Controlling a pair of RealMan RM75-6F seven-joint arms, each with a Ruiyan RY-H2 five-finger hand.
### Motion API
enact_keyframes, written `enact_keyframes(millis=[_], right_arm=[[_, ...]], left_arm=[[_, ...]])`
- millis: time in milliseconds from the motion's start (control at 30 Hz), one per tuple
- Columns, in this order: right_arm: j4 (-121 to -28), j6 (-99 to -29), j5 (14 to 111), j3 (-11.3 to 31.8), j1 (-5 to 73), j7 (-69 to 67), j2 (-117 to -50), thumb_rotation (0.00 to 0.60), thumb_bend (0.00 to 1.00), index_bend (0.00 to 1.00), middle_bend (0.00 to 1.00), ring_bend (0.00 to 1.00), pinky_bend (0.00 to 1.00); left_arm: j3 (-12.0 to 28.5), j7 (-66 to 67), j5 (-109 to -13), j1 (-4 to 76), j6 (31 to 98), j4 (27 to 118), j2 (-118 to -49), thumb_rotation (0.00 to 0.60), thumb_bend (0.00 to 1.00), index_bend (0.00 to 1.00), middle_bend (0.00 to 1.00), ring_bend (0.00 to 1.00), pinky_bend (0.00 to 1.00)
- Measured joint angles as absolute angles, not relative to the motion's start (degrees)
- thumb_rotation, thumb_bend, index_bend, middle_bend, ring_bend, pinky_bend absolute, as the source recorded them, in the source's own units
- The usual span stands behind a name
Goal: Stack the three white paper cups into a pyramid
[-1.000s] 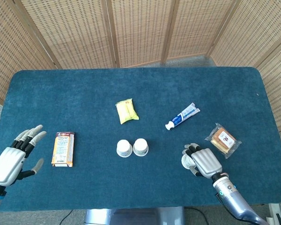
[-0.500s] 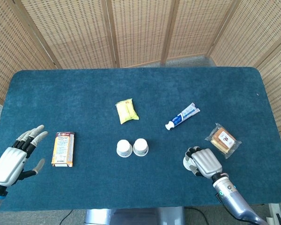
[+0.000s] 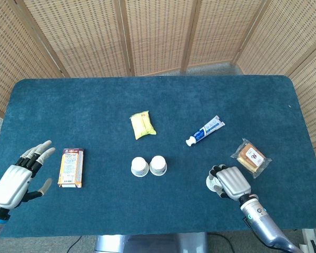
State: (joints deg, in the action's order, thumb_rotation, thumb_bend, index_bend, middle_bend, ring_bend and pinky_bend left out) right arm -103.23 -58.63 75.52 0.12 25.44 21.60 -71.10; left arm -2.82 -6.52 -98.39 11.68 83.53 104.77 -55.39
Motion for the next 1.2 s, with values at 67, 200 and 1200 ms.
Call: enact_keyframes(millis=[67, 200, 1200], right_arm=[[-103.05, -58.32, 75.3, 0.03, 25.55, 21.45, -71.18, 0.6, 0.45, 0.38, 0.32, 0.28, 0.7], [-102.79, -57.93, 75.04, -0.08, 25.82, 21.55, -71.12, 0.6, 0.45, 0.36, 0.31, 0.27, 0.69], [-105.85, -59.84, 77.84, 0.81, 26.1, 16.67, -69.42, 0.6, 0.52, 0.45, 0.42, 0.42, 0.86]], left_arm=[[-2.83, -6.59, -98.43, 11.6, 83.58, 104.74, -55.32, 0.6, 0.49, 0.0, 0.0, 0.0, 0.13], [-2.8, -6.52, -98.6, 11.65, 83.41, 104.91, -55.29, 0.6, 0.49, 0.0, 0.0, 0.0, 0.13], [-2.21, -6.52, -99.53, 11.86, 83.42, 104.92, -55.52, 0.6, 0.49, 0.0, 0.0, 0.0, 0.13]])
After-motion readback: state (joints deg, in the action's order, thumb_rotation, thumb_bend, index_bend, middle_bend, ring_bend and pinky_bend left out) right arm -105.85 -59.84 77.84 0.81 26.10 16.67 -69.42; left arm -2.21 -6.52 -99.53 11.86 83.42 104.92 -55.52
